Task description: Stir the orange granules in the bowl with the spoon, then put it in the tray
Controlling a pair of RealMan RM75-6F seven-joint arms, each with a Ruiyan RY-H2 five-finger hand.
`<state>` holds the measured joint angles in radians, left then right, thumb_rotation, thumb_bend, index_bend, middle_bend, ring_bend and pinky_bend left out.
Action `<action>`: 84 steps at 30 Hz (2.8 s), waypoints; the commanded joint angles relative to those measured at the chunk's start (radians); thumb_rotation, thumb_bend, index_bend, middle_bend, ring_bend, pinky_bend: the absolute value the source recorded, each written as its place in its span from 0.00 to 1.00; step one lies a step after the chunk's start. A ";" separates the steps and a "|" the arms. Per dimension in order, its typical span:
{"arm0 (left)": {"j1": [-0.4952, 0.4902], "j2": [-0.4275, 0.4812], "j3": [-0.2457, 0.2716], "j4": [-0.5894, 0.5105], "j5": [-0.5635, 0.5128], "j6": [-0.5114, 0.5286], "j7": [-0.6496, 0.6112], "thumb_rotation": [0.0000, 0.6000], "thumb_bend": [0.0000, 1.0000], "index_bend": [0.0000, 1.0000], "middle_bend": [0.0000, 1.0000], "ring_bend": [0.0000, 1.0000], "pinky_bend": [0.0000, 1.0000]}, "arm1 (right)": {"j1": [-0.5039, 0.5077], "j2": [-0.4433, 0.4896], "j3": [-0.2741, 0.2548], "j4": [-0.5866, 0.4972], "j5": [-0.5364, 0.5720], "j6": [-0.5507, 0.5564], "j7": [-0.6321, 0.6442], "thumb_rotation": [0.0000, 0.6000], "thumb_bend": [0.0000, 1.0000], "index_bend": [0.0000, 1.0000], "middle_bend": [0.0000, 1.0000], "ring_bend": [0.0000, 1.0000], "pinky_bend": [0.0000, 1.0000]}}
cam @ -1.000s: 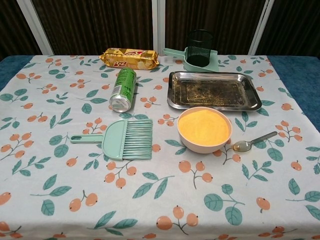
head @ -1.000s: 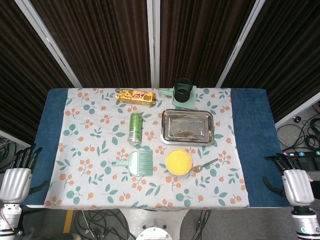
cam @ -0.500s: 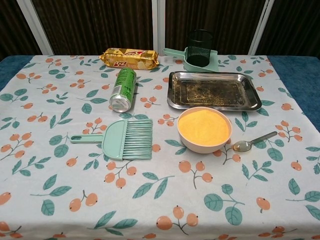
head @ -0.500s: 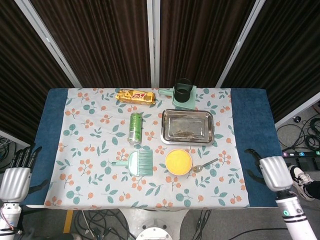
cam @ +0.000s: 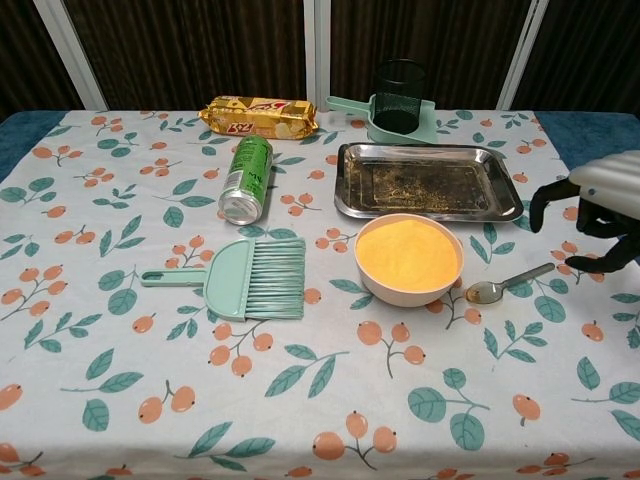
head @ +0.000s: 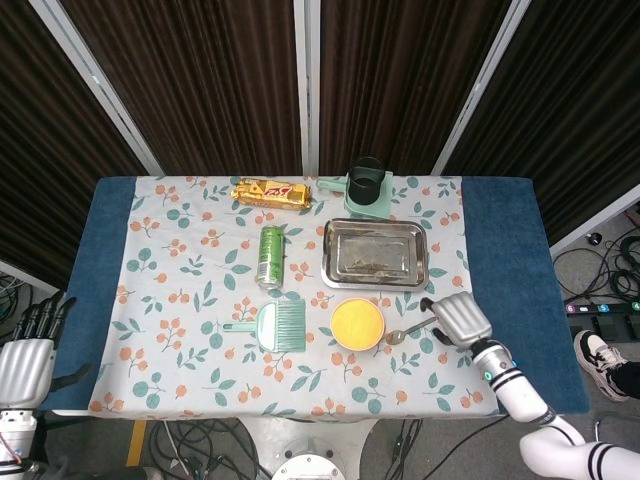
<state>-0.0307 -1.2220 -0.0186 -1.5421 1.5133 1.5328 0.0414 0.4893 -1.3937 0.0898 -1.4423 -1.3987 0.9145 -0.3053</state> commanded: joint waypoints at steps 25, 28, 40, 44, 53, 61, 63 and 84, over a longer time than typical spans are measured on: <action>-0.006 -0.012 0.000 0.021 -0.008 -0.016 -0.011 1.00 0.01 0.10 0.07 0.07 0.10 | 0.051 -0.157 -0.039 0.175 0.034 -0.017 0.014 1.00 0.28 0.50 0.99 1.00 1.00; -0.006 -0.014 0.000 0.023 -0.009 -0.018 -0.013 1.00 0.01 0.10 0.07 0.07 0.10 | 0.053 -0.159 -0.042 0.178 0.039 -0.019 0.011 1.00 0.28 0.51 0.99 1.00 1.00; -0.005 -0.018 0.001 0.033 -0.009 -0.018 -0.025 1.00 0.01 0.10 0.07 0.07 0.10 | 0.062 -0.169 -0.043 0.181 0.060 -0.022 -0.002 1.00 0.32 0.55 0.99 1.00 1.00; -0.004 -0.020 0.001 0.037 -0.010 -0.018 -0.029 1.00 0.01 0.10 0.07 0.07 0.10 | 0.062 -0.166 -0.044 0.176 0.062 -0.016 -0.008 1.00 0.34 0.57 0.99 1.00 1.00; -0.002 -0.019 0.000 0.041 -0.004 -0.008 -0.036 1.00 0.01 0.10 0.07 0.07 0.10 | 0.075 -0.074 -0.020 0.070 0.031 0.052 -0.077 1.00 0.36 0.59 0.99 1.00 1.00; 0.004 -0.022 0.002 0.045 0.001 0.001 -0.042 1.00 0.01 0.10 0.07 0.07 0.10 | 0.158 0.041 0.040 -0.085 0.039 0.025 -0.244 1.00 0.36 0.62 0.99 1.00 1.00; 0.007 -0.023 0.004 0.047 0.001 0.004 -0.044 1.00 0.01 0.10 0.07 0.07 0.10 | 0.178 0.045 0.050 -0.102 0.054 0.010 -0.278 1.00 0.36 0.62 0.99 1.00 1.00; 0.017 -0.039 0.006 0.094 -0.004 0.005 -0.095 1.00 0.01 0.10 0.07 0.07 0.10 | 0.288 -0.139 0.029 -0.072 0.219 -0.041 -0.448 1.00 0.32 0.56 0.99 1.00 1.00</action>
<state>-0.0136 -1.2609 -0.0128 -1.4487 1.5090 1.5372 -0.0534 0.7733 -1.5283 0.1243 -1.5137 -1.1865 0.8746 -0.7454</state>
